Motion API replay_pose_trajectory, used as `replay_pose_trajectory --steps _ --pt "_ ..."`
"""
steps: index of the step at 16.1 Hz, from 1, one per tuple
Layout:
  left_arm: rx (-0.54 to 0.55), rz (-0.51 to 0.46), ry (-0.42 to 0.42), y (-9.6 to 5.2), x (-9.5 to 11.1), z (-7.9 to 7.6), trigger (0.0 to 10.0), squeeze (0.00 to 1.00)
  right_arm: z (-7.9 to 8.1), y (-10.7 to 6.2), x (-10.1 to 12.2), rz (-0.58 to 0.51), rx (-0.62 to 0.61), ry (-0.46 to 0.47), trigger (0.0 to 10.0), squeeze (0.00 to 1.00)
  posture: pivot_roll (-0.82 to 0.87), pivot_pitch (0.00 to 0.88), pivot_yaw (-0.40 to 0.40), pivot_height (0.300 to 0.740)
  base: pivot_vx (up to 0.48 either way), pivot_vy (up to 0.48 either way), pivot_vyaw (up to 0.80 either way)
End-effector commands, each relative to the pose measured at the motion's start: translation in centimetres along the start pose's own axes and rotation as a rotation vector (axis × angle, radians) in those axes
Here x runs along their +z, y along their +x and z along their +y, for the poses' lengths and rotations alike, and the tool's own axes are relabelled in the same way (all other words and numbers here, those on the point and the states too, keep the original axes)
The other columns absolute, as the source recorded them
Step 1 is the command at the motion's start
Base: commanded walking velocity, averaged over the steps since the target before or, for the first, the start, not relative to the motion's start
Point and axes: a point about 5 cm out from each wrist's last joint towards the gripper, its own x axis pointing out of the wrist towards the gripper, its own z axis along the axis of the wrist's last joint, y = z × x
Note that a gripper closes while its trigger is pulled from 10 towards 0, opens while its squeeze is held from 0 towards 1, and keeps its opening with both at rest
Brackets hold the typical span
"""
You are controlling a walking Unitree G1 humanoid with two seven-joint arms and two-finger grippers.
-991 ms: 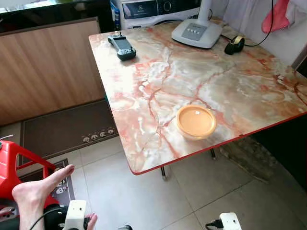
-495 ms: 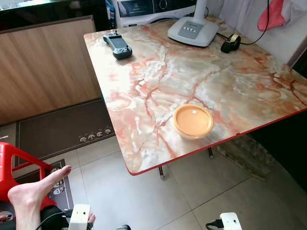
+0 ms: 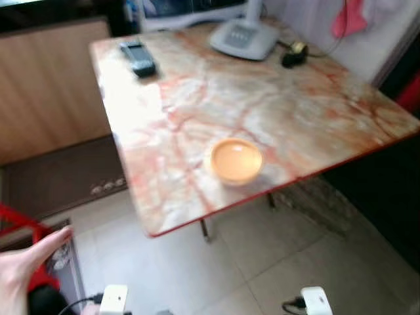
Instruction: Restocking fridge
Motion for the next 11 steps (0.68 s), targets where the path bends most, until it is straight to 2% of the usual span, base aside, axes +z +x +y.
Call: replay_pose_trajectory --steps 1,11 --pt "0.002 0.032 -0.004 -0.19 -0.86 -0.07 10.0 0.0 -0.27 -0.25 -1.29 0.042 -0.005 0.002 10.0 0.0 0.16 0.149 -0.066 0.74 0.0 0.0 -0.8" --pt "-0.012 0.065 0.014 -0.36 -1.63 -0.39 10.0 0.0 -0.33 -0.29 -1.45 0.054 -0.004 -0.018 10.0 0.0 0.17 0.125 -0.069 0.74 0.0 0.0 -0.8"
